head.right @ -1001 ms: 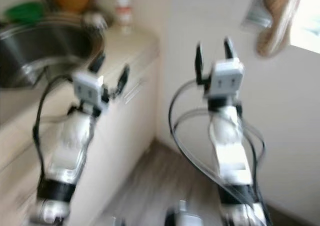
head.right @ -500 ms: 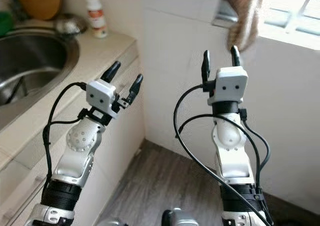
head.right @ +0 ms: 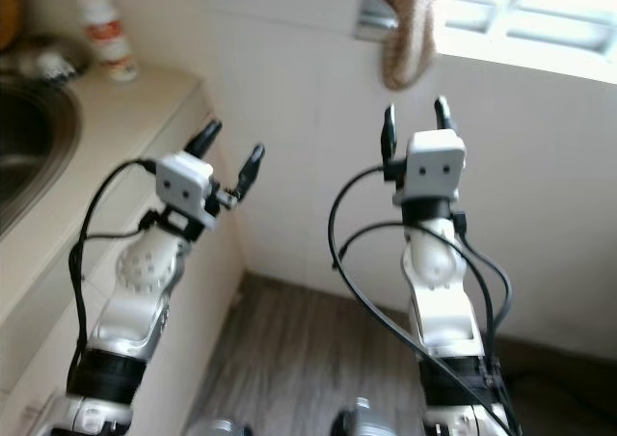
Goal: Kitchen organization
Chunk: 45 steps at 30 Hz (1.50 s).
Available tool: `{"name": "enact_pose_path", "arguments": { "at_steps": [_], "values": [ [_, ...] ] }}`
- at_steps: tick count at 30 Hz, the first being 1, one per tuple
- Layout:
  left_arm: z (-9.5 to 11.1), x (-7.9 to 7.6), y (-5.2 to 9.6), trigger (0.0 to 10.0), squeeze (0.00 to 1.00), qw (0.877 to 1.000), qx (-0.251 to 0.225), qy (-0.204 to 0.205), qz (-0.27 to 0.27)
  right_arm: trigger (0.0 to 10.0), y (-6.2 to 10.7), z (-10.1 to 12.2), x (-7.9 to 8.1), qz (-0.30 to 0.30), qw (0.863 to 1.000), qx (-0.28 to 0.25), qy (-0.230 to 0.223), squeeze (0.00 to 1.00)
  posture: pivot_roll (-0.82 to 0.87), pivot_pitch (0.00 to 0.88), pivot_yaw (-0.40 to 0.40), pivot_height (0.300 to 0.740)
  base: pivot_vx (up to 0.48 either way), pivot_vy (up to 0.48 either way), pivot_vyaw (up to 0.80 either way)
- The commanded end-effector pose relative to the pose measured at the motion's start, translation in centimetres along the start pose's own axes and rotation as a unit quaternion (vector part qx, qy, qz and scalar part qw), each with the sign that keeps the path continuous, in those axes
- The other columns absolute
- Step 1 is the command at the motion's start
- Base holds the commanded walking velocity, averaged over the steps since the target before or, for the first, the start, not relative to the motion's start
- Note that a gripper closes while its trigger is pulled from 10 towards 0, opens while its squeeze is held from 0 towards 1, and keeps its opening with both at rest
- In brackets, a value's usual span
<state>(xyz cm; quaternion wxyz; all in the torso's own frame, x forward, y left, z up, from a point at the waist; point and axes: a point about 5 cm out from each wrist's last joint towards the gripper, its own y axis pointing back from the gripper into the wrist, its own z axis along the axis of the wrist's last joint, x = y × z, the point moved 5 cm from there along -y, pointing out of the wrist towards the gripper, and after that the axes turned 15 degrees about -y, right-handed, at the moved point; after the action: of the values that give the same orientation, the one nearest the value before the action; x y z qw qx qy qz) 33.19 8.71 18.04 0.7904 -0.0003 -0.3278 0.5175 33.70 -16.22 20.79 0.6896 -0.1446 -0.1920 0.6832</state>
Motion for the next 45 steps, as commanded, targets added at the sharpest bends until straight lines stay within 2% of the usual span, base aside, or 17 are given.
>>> {"name": "enact_pose_path", "arguments": {
  "at_steps": [1, 5, 9, 13, 24, 28, 31, 45],
  "values": [
    [0.2, 0.1, 0.0, 10.0, 0.00, 1.000, -0.002, -0.008, -0.006, 10.0, -0.2, 0.3, 0.1, 0.000, 1.000, -0.003, -0.004, 0.00, 0.11, 0.000, -0.037, 0.740, 0.000, -0.379, -0.80],
    [0.1, 0.1, 0.0, 10.0, 0.00, 1.000, -0.002, -0.006, -0.006, 10.0, -0.2, 0.1, 0.2, 0.006, 1.000, 0.002, 0.008, 0.00, 0.11, 0.000, -0.038, 0.740, 0.000, -0.444, -0.80],
    [0.1, 0.1, -0.1, 10.0, 0.00, 1.000, 0.000, -0.006, -0.006, 10.0, 0.0, -0.5, 1.7, 0.042, 0.999, 0.017, 0.015, 0.00, 0.11, 0.000, -0.039, 0.740, 0.000, -0.480, 0.00],
    [0.1, 0.1, -0.1, 10.0, 0.00, 1.000, 0.001, -0.006, -0.006, 10.0, 0.1, -0.8, 2.1, 0.046, 0.999, 0.023, 0.013, 0.00, 0.11, 0.000, -0.039, 0.740, 0.000, -0.480, 0.00],
    [0.1, 0.2, 0.0, 10.0, 0.00, 1.000, 0.001, -0.004, -0.005, 10.0, -0.1, -0.9, 1.7, 0.033, 0.999, 0.030, -0.001, 0.00, 0.12, 0.000, -0.042, 0.740, 0.000, -0.480, 0.00],
    [0.1, 0.2, 0.0, 10.0, 0.00, 1.000, 0.001, -0.004, -0.004, 10.0, -0.1, -1.2, 1.4, 0.023, 0.999, 0.037, -0.015, 0.00, 0.12, 0.000, -0.042, 0.740, 0.000, -0.480, -0.72],
    [0.1, 0.2, 0.0, 10.0, 0.00, 1.000, 0.001, -0.004, -0.004, 10.0, -0.2, -1.1, 1.3, 0.024, 0.999, 0.035, -0.003, 0.00, 0.12, 0.000, -0.041, 0.740, 0.000, -0.410, -0.80],
    [0.1, 0.3, 0.0, 10.0, 0.00, 1.000, 0.001, 0.001, 0.001, 10.0, -0.1, -1.1, 1.7, 0.045, 0.998, 0.038, 0.003, 0.00, 0.11, 0.000, -0.042, 0.740, 0.000, 0.000, 0.00]
  ]
}}
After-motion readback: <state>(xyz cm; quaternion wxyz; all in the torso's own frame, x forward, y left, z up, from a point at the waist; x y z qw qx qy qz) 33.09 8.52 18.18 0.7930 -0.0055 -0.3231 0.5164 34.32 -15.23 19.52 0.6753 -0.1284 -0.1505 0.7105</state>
